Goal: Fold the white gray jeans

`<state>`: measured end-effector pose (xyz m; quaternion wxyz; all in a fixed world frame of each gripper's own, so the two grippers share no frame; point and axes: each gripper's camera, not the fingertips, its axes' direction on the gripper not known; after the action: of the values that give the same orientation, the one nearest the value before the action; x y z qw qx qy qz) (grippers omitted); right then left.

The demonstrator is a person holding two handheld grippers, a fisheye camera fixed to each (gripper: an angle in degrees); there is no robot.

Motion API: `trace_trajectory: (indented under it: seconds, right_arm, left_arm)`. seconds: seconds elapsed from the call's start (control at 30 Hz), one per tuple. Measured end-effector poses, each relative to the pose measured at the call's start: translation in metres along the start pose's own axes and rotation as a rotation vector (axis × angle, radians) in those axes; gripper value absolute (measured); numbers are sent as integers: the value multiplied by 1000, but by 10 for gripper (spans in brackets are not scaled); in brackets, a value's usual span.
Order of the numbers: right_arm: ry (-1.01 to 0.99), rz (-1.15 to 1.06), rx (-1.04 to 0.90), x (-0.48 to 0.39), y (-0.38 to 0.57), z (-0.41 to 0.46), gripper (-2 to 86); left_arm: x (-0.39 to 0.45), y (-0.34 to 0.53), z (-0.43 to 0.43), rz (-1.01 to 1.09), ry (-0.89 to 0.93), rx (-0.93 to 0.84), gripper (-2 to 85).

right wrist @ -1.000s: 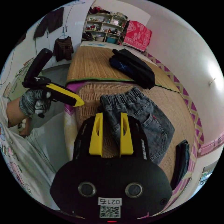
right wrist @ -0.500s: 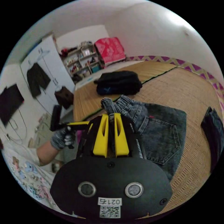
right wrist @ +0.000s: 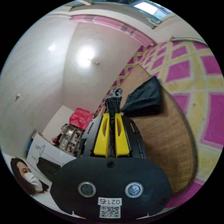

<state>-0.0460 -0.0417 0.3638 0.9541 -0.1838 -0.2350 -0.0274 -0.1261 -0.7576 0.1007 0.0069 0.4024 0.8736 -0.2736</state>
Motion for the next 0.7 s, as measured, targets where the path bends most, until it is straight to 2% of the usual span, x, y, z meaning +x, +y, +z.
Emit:
trace_trajectory:
  seconds: [0.13, 0.17, 0.23, 0.43, 0.53, 0.6, 0.67, 0.7]
  right_arm:
    - [164, 270, 50, 125, 36, -87, 22]
    - [160, 306, 46, 139, 43, -94, 21]
    - [2, 375, 95, 173, 62, -118, 20]
    - [24, 276, 69, 152, 32, -142, 21]
    - [115, 298, 110, 160, 32, -158, 24]
    - [141, 328, 102, 171, 33, -160, 29]
    - [128, 311, 68, 168, 32, -161, 36]
    - [191, 265, 66, 151, 31, -165, 42]
  left_arm:
    - [26, -19, 48, 66, 47, -117, 17]
    - [29, -21, 64, 60, -27, -155, 16]
    - [33, -23, 71, 70, -30, -128, 14]
    - [46, -37, 94, 83, 63, -109, 14]
    - [43, -28, 119, 73, 96, -128, 20]
    - [38, -20, 125, 15, 189, -117, 22]
    - [43, -15, 118, 15, 177, -89, 15]
    - [52, -10, 103, 51, 131, -18, 6]
